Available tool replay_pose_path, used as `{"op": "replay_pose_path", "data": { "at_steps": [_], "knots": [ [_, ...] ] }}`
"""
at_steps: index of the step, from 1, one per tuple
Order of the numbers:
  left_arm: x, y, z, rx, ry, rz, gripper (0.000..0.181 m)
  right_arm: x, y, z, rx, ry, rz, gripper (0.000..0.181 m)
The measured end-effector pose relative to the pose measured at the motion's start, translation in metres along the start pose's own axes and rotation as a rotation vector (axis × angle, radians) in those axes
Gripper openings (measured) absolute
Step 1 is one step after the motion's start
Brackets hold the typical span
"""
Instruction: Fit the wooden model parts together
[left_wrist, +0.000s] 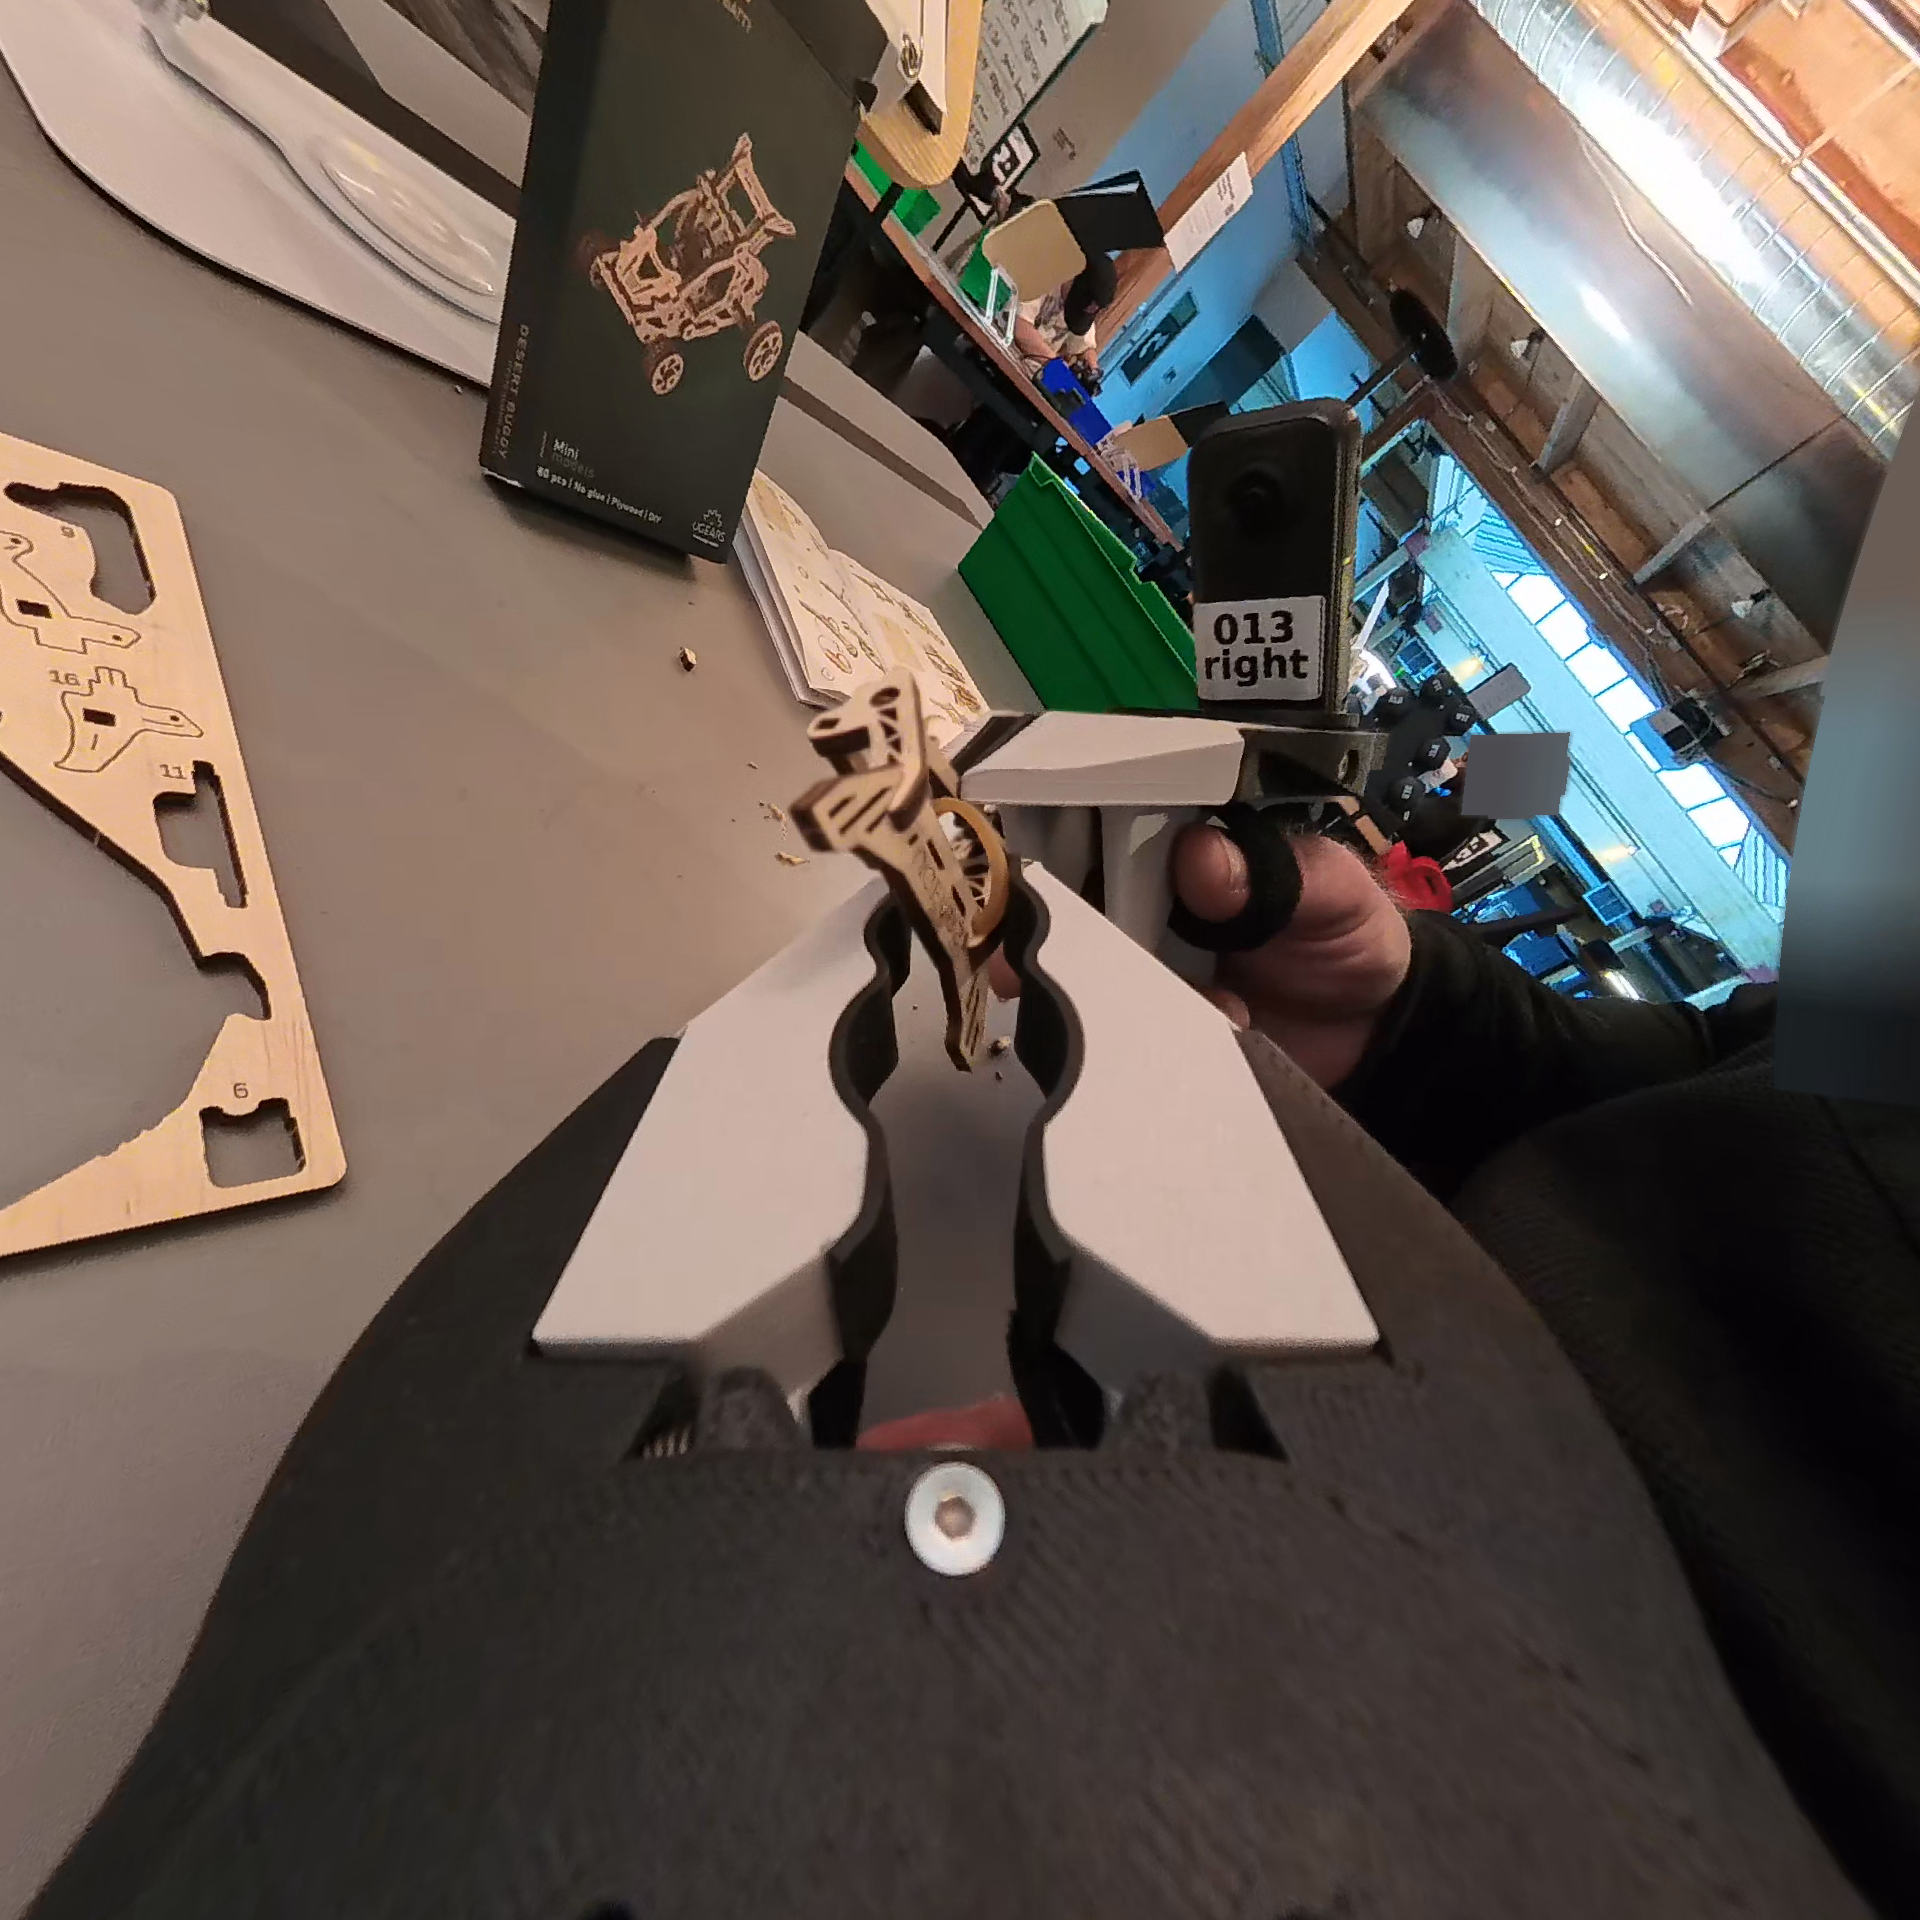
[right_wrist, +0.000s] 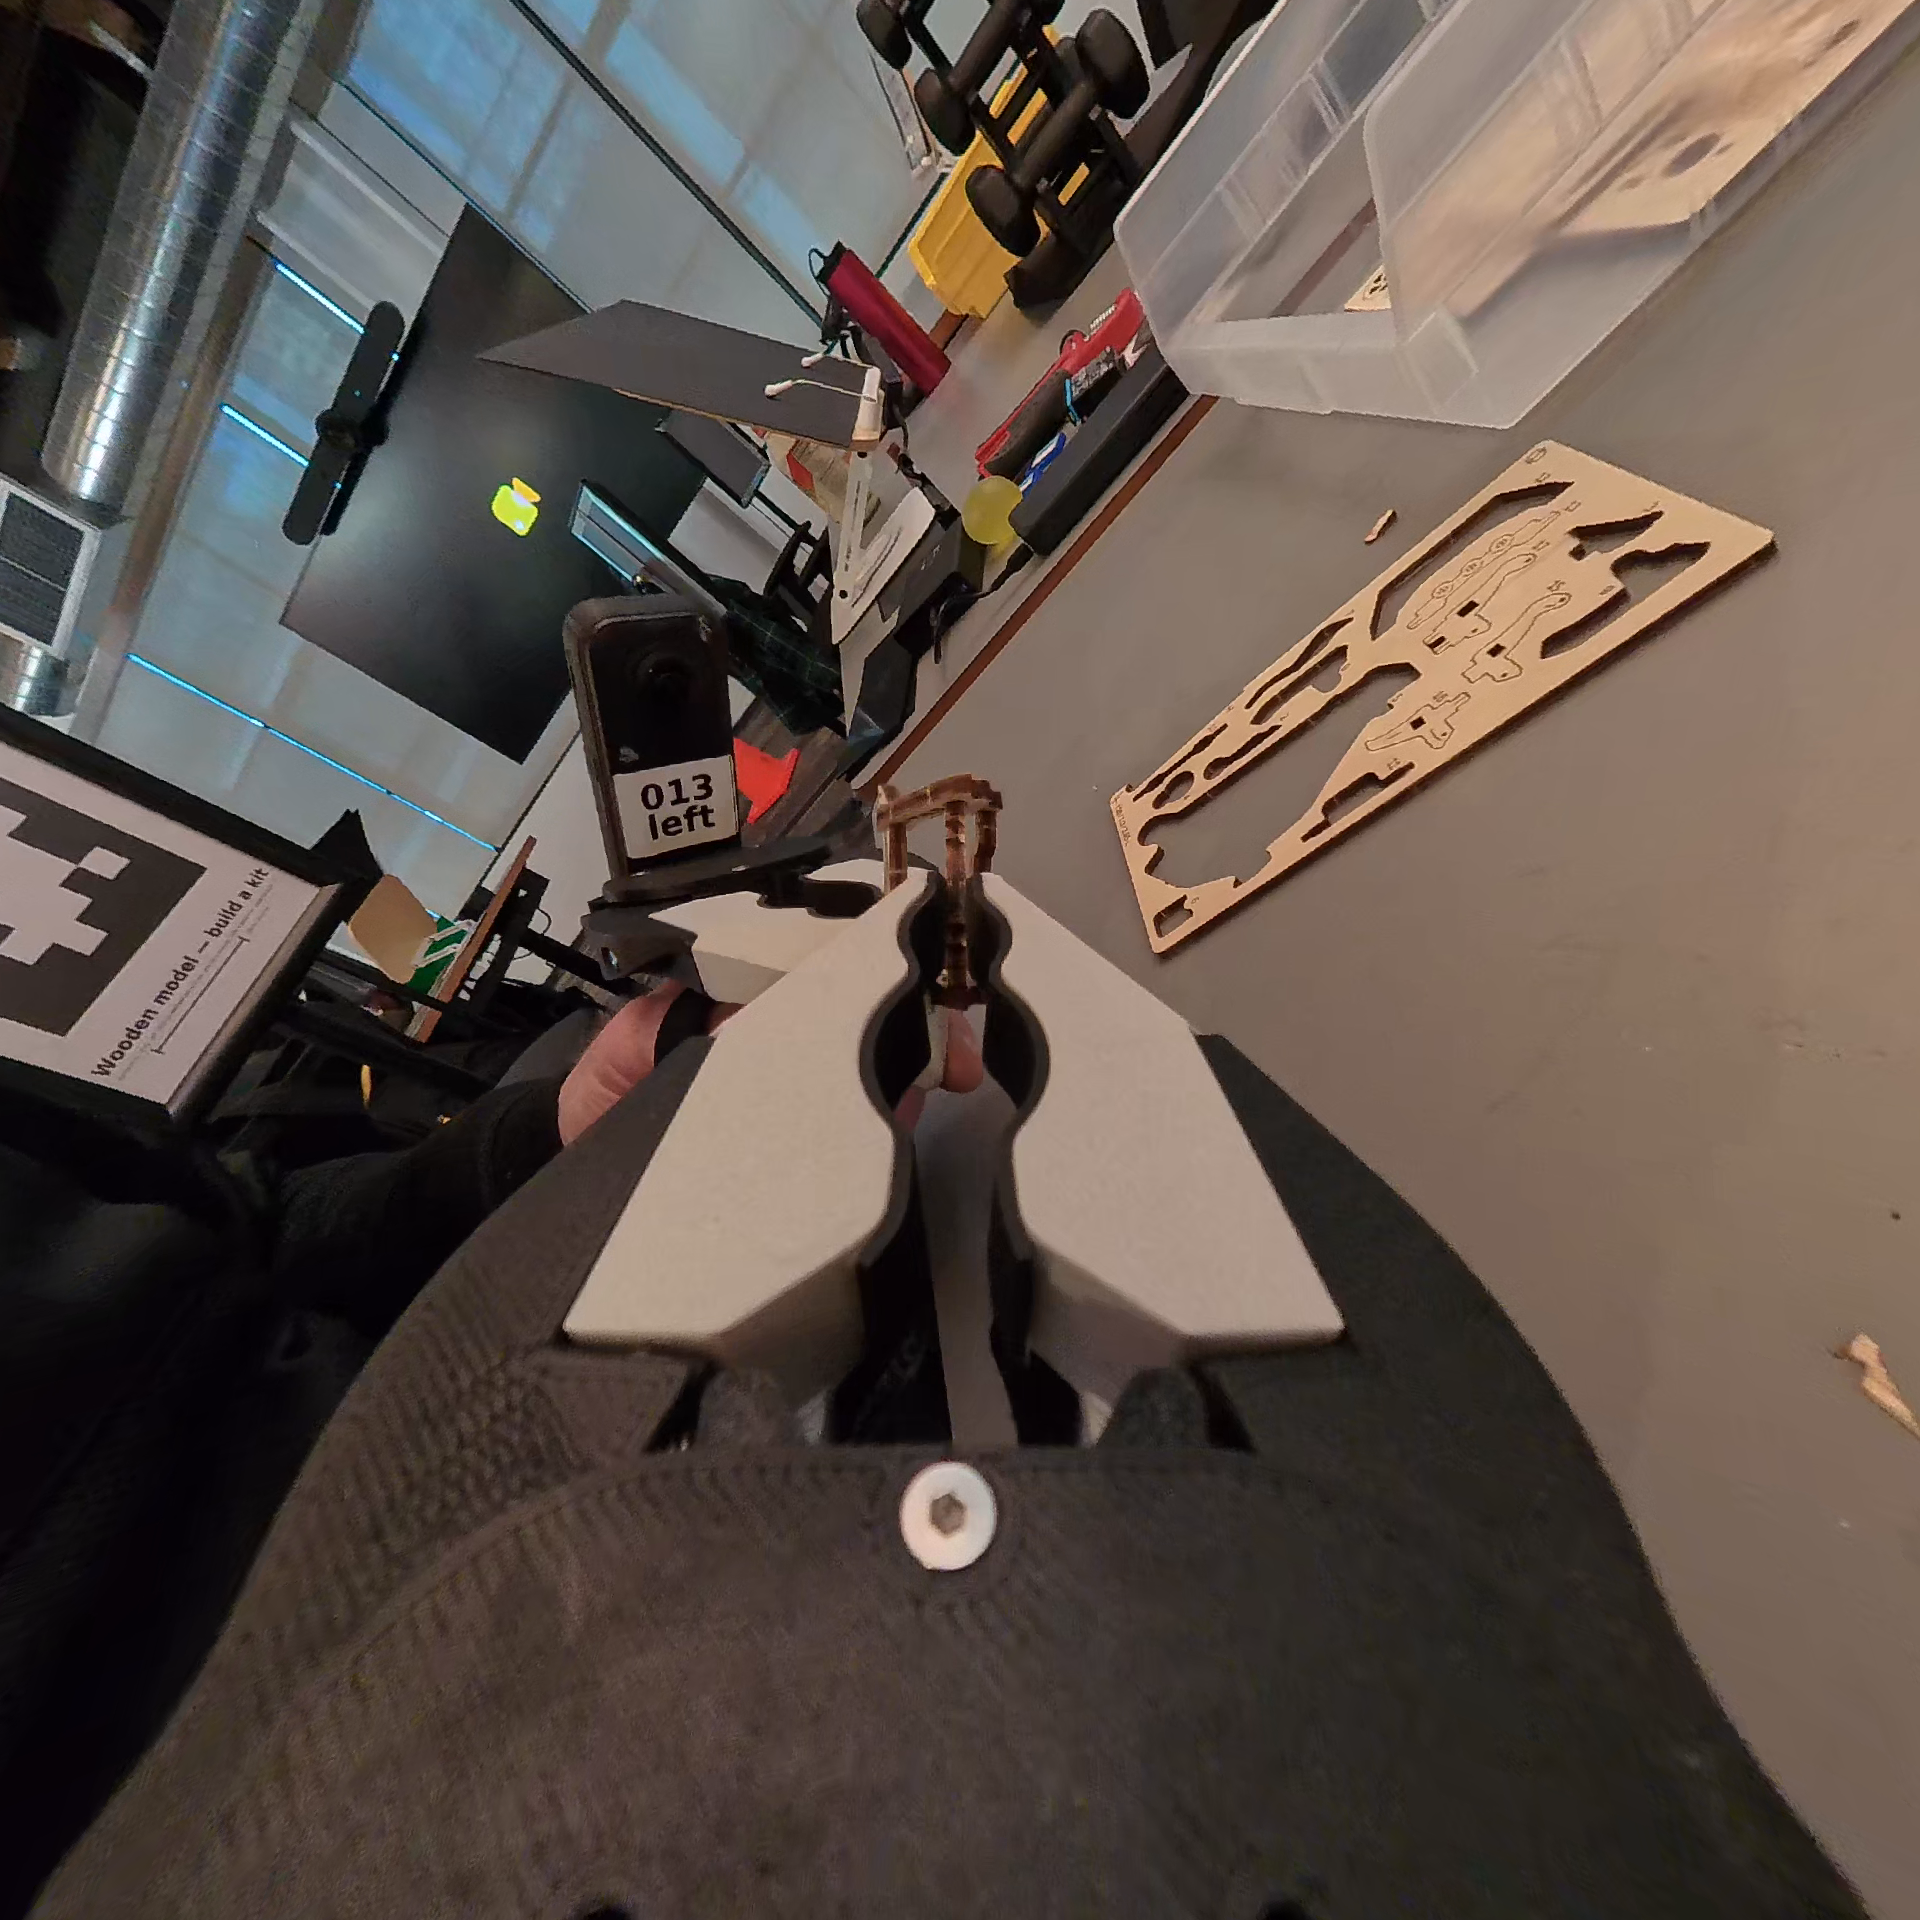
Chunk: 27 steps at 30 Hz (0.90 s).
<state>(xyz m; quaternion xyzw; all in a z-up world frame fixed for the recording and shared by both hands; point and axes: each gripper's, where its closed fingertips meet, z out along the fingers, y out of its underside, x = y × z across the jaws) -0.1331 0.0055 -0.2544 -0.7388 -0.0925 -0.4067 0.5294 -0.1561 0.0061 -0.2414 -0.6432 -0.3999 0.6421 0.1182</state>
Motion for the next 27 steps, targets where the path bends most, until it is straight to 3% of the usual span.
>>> {"op": "replay_pose_path", "data": {
  "at_steps": [27],
  "knots": [
    [-0.0004, 0.0013, -0.0032, 0.002, -0.011, 0.005, 0.016, -0.0020, 0.0031, 0.0065, 0.048, -0.093, 0.090, 0.000]
  ]
}}
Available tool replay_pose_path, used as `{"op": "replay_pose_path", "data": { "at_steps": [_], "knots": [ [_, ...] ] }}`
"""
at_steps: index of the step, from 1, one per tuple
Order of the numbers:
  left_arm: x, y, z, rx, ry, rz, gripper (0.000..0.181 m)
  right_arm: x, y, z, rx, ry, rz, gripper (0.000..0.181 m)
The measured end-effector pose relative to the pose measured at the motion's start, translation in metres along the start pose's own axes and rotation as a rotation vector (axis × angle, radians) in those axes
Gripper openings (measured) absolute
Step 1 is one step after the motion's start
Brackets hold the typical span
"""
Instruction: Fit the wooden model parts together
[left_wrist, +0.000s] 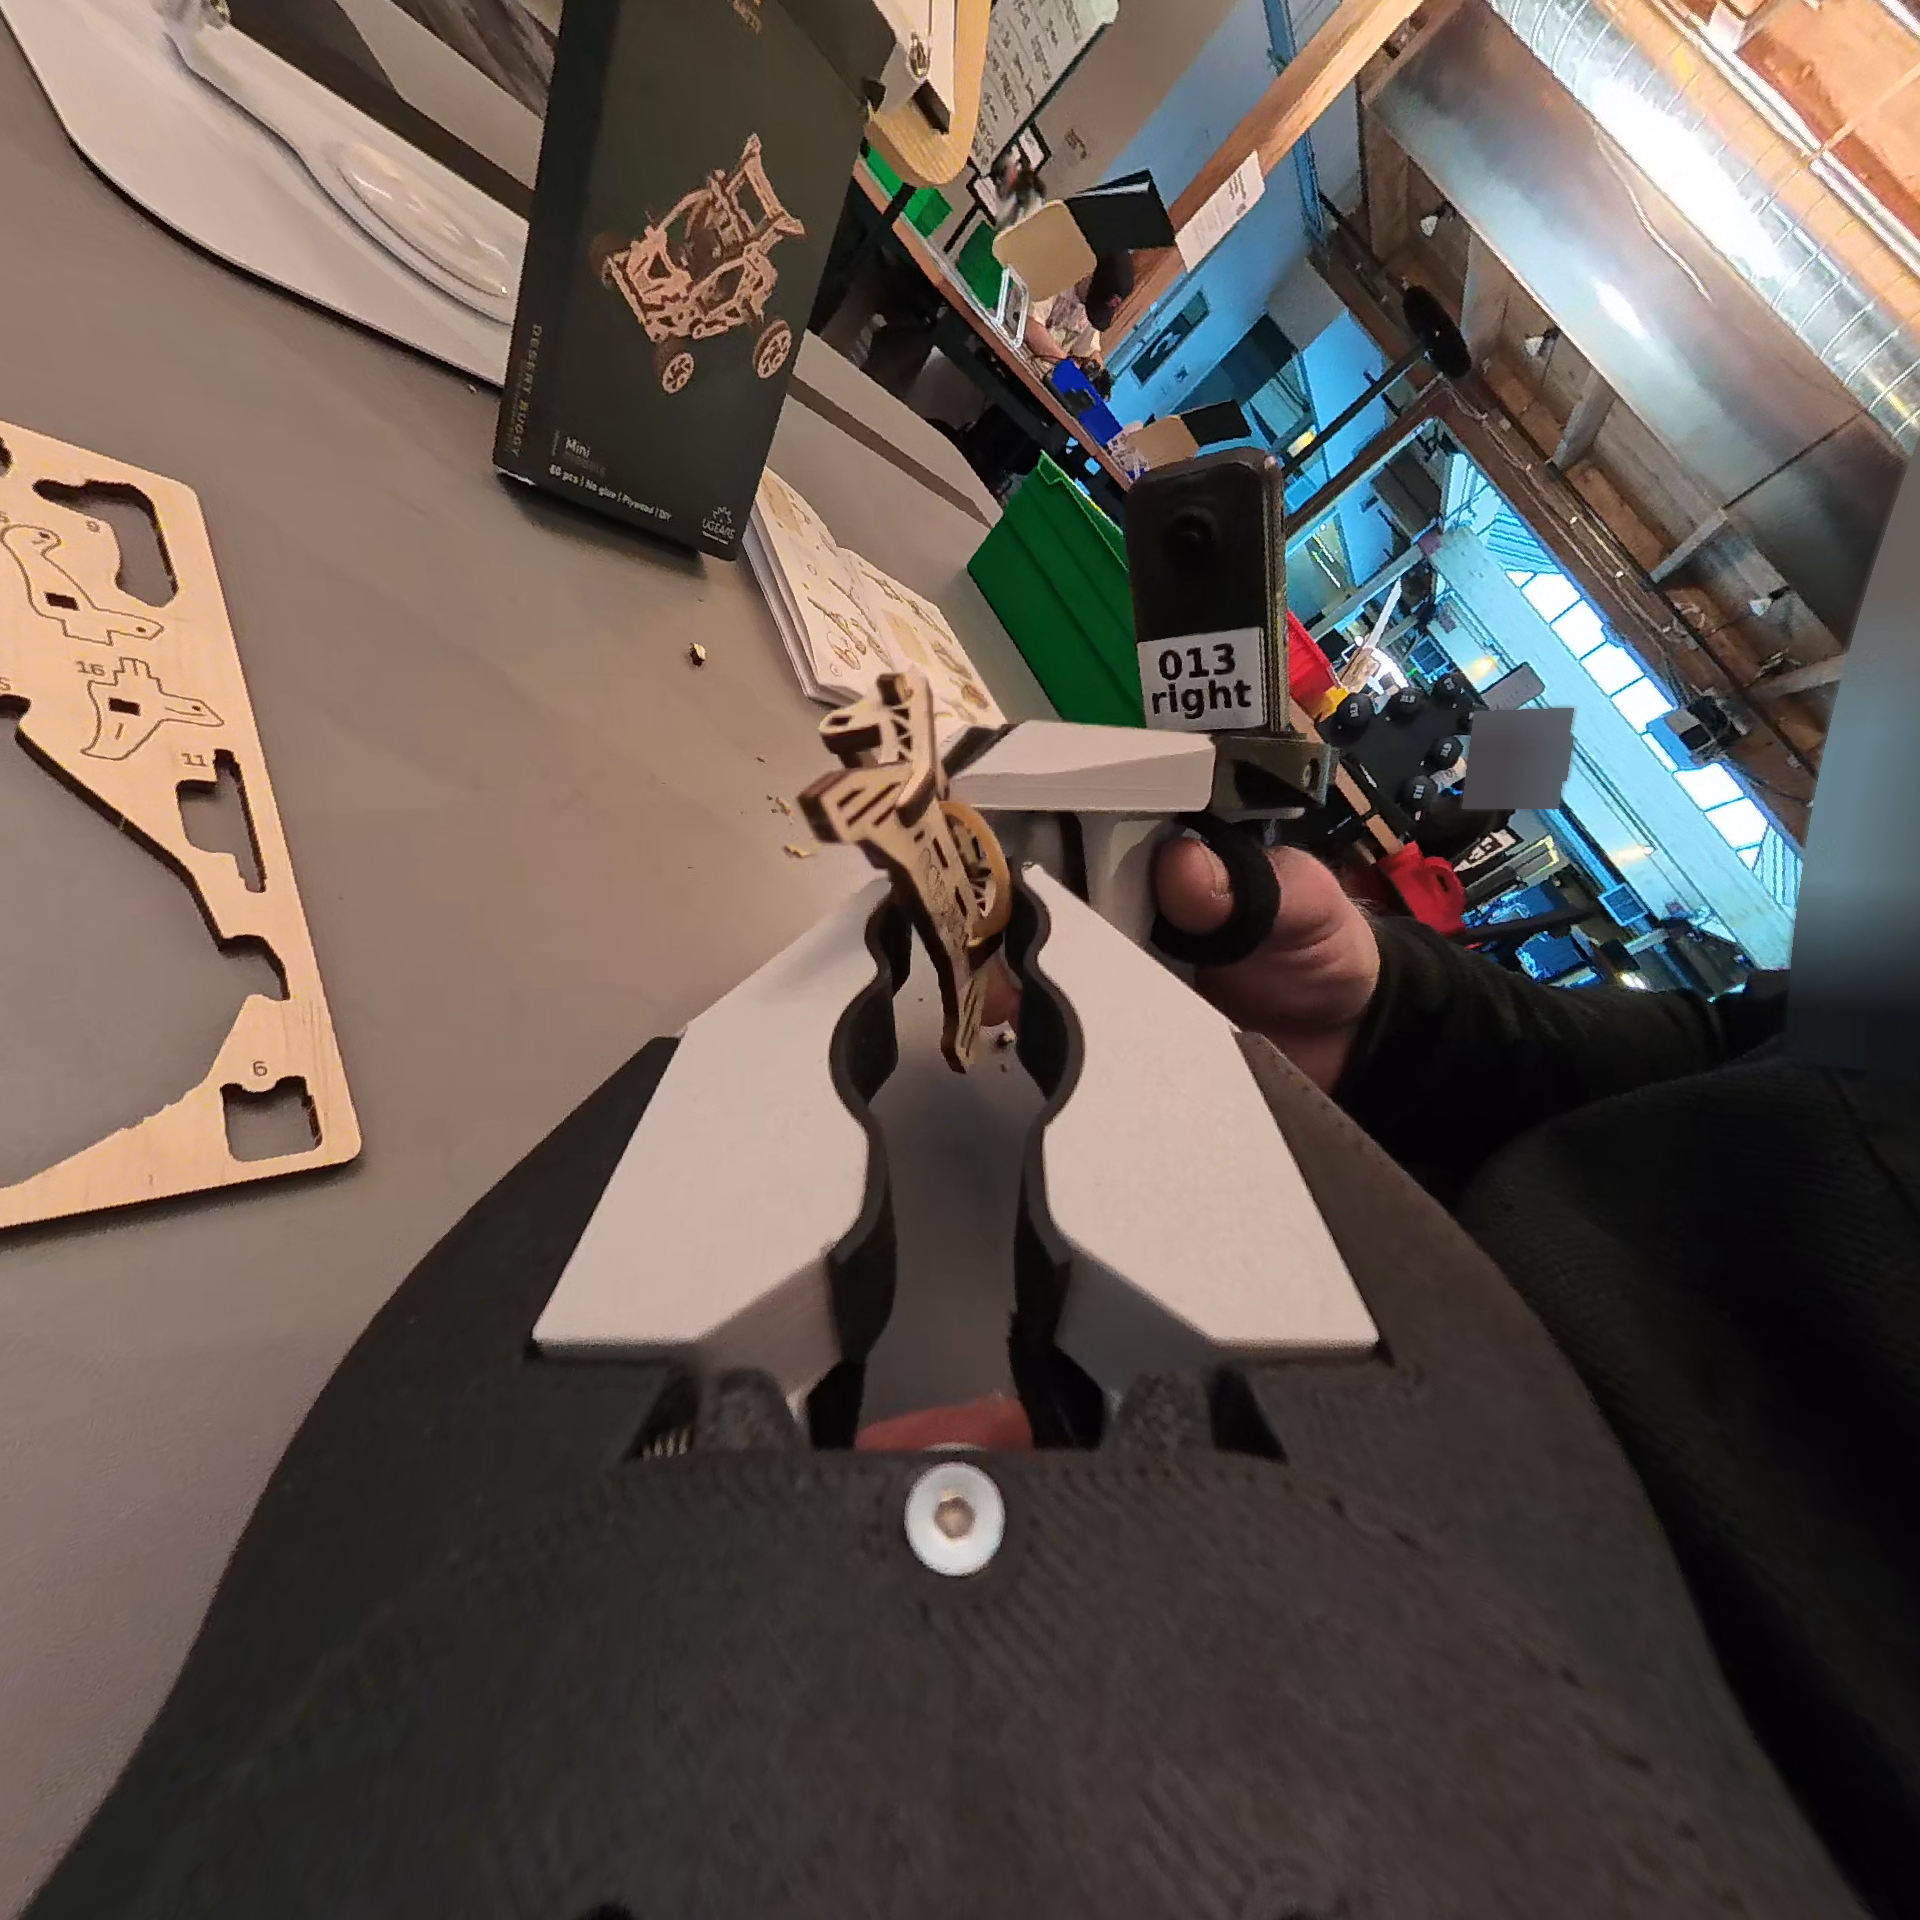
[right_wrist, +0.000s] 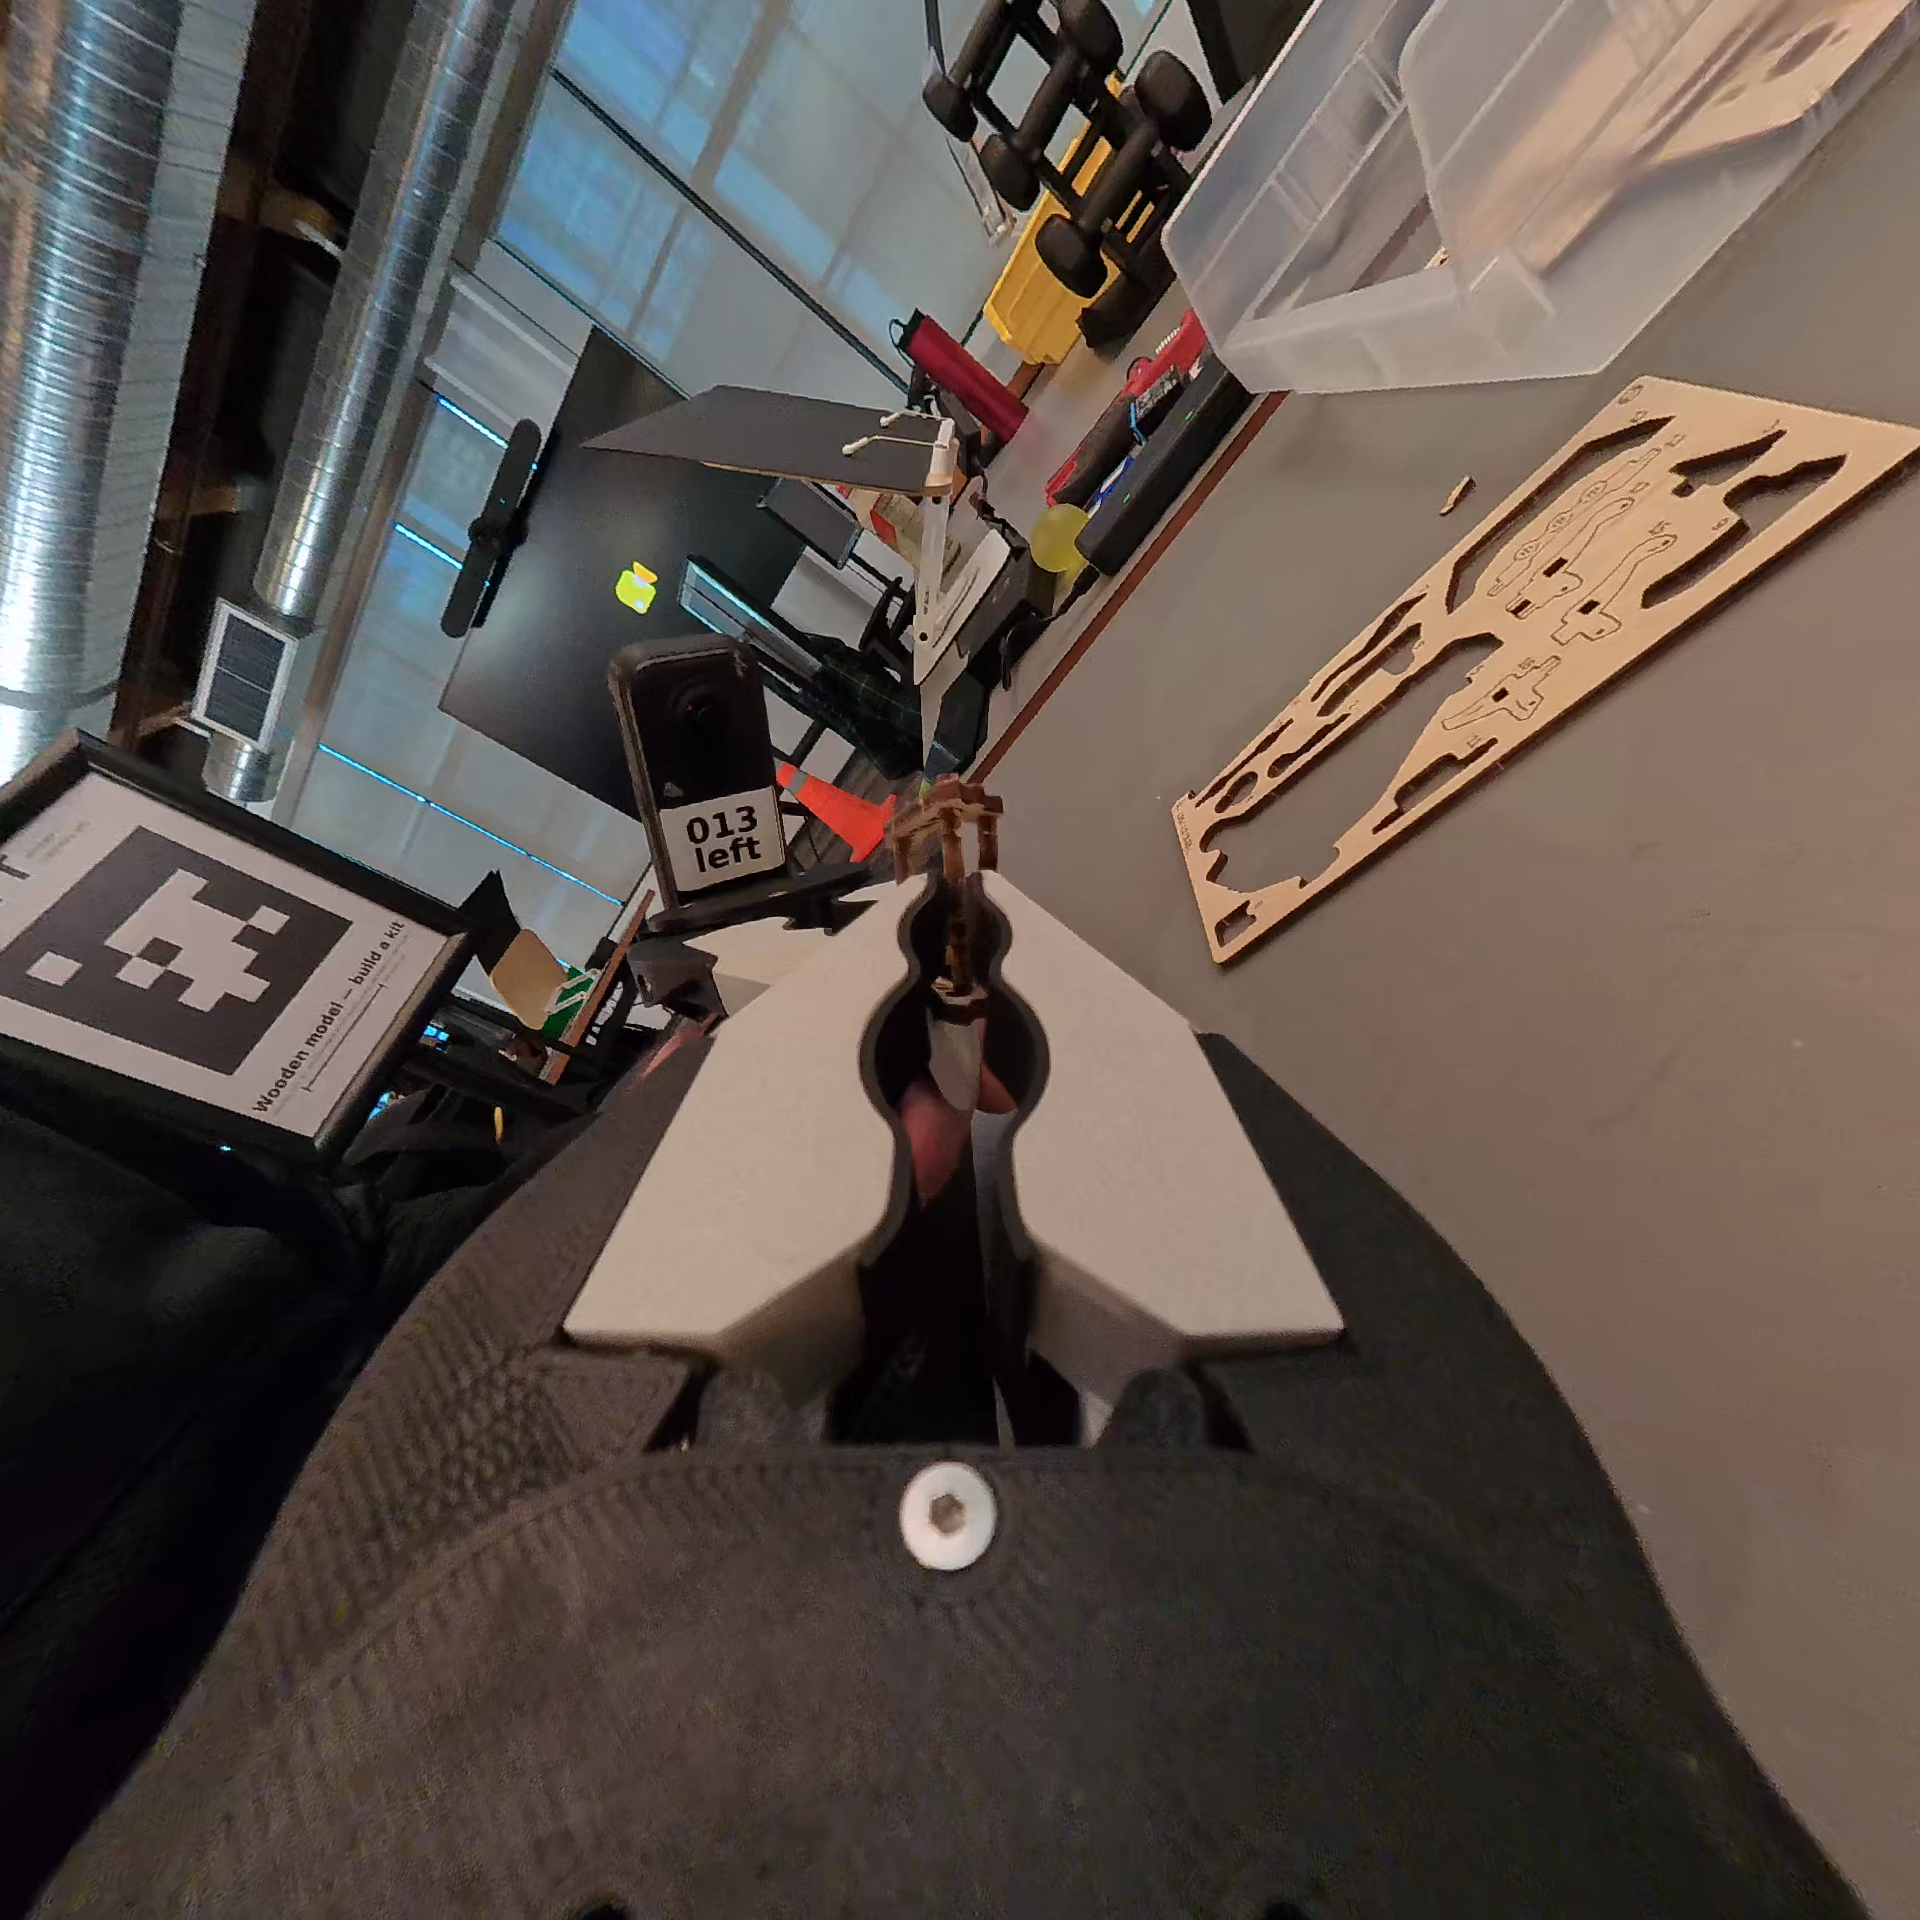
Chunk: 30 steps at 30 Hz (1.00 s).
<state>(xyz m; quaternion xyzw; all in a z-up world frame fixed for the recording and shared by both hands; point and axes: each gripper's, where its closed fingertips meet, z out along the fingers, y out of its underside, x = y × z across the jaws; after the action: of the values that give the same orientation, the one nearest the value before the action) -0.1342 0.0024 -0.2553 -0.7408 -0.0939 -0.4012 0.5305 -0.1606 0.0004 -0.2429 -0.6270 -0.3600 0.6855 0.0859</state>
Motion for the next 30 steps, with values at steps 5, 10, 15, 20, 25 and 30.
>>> {"op": "replay_pose_path", "data": {
  "at_steps": [5, 10, 15, 20, 25, 30],
  "knots": [
    [-0.0004, -0.0001, -0.0009, -0.008, -0.007, 0.022, 0.015, -0.0013, -0.0001, -0.0008, -0.012, -0.007, -0.003, 0.000],
    [-0.0006, -0.0016, -0.0016, 0.007, -0.003, 0.010, 0.015, -0.0011, 0.0001, -0.0009, -0.007, -0.014, -0.006, 0.000],
    [-0.0009, -0.0035, -0.0024, 0.022, 0.002, -0.003, 0.015, -0.0012, -0.0009, -0.0014, -0.005, -0.015, -0.012, 0.000],
    [-0.0005, -0.0051, -0.0027, 0.042, 0.015, -0.032, 0.015, -0.0018, -0.0015, -0.0015, -0.009, -0.011, -0.025, 0.000],
    [-0.0010, -0.0033, -0.0033, 0.043, 0.026, -0.045, 0.015, -0.0015, 0.0006, -0.0015, -0.036, 0.006, -0.045, 0.000],
    [0.0028, -0.0046, -0.0054, 0.025, 0.053, -0.036, 0.015, -0.0055, 0.0024, -0.0022, -0.096, 0.018, -0.128, 0.001]
  ]
}}
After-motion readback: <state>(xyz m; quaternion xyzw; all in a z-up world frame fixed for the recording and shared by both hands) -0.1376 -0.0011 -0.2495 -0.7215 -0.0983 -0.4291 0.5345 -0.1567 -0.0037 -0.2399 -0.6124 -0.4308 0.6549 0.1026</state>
